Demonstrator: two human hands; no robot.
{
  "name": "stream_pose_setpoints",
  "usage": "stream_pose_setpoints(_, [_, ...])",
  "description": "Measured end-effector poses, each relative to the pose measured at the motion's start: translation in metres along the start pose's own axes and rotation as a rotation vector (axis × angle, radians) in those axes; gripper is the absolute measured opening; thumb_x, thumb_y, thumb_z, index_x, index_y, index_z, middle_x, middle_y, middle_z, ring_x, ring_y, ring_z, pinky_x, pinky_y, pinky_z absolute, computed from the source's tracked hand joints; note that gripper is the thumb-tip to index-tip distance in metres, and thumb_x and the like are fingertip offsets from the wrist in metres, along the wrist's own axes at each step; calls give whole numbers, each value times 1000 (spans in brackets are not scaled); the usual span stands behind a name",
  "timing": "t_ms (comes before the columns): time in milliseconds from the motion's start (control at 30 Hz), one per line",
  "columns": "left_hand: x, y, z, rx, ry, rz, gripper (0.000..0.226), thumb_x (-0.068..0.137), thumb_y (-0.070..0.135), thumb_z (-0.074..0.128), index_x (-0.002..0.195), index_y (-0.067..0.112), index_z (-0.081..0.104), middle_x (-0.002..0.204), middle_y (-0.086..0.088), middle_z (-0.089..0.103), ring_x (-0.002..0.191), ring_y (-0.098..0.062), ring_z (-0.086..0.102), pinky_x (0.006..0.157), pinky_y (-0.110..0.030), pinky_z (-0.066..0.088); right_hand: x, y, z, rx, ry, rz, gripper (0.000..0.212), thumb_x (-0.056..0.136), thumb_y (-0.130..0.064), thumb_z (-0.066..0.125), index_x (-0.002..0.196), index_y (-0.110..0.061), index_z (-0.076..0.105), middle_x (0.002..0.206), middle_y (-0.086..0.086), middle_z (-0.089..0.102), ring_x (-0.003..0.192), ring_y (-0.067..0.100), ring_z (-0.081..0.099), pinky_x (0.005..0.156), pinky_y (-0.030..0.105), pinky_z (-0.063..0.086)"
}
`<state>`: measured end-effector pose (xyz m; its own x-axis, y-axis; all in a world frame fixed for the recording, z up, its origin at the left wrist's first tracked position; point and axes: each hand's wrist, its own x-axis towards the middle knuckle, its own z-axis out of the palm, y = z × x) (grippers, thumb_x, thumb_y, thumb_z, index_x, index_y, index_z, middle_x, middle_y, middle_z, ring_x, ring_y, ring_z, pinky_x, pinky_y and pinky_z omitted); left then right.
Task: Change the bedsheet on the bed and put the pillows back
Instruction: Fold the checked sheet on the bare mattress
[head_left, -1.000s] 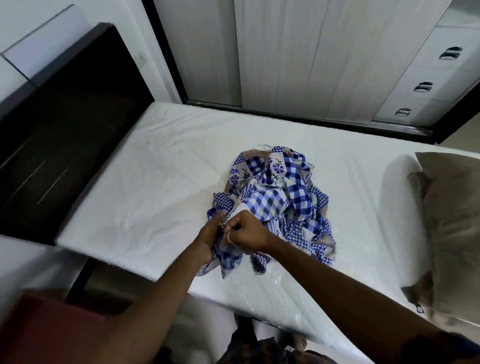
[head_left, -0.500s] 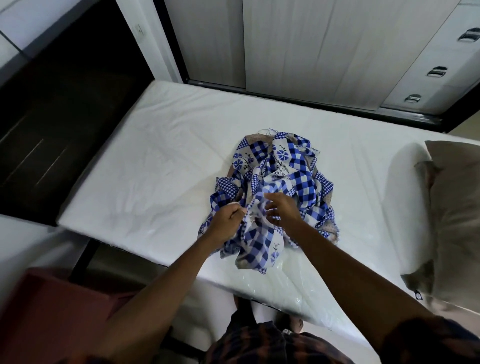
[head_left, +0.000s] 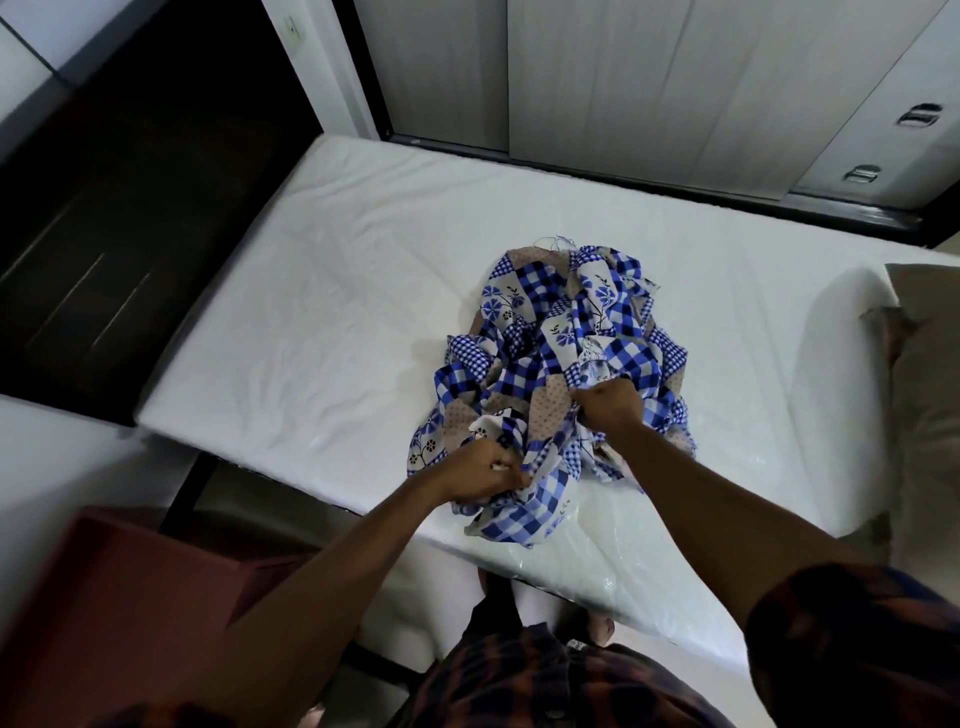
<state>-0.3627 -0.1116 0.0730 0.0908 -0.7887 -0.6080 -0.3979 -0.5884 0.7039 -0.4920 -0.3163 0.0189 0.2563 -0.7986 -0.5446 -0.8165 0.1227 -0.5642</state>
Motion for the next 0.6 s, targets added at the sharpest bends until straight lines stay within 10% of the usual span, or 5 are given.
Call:
stream_pose_setpoints(233, [0, 9, -8, -157, -63, -11, 40, 83, 42, 75, 87, 2, 76, 92, -26, 70, 77, -18, 63, 68, -32, 53, -13, -6, 16, 179, 5, -36, 37, 83, -44, 79, 70, -13, 62, 61, 1, 65, 52, 17, 60, 56, 25, 43])
stream_pose_setpoints(333, [2, 22, -10, -82, -114, 15, 45, 73, 49, 71, 87, 6, 76, 91, -21, 73, 81, -28, 69, 77, -44, 57, -15, 0, 27, 69, -136, -6, 36, 81, -36, 79, 67, -16, 54, 59, 6, 62, 53, 24, 62, 54, 35, 51])
stream_pose_setpoints(600, [-3, 13, -12, -60, -175, -101, 26, 89, 19, 70, 72, 0, 69, 70, -7, 62, 68, -18, 58, 66, -31, 50, -27, 3, 28, 222, 208, -57, 37, 95, -35, 64, 67, -11, 63, 61, 1, 59, 57, 17, 52, 56, 27, 36])
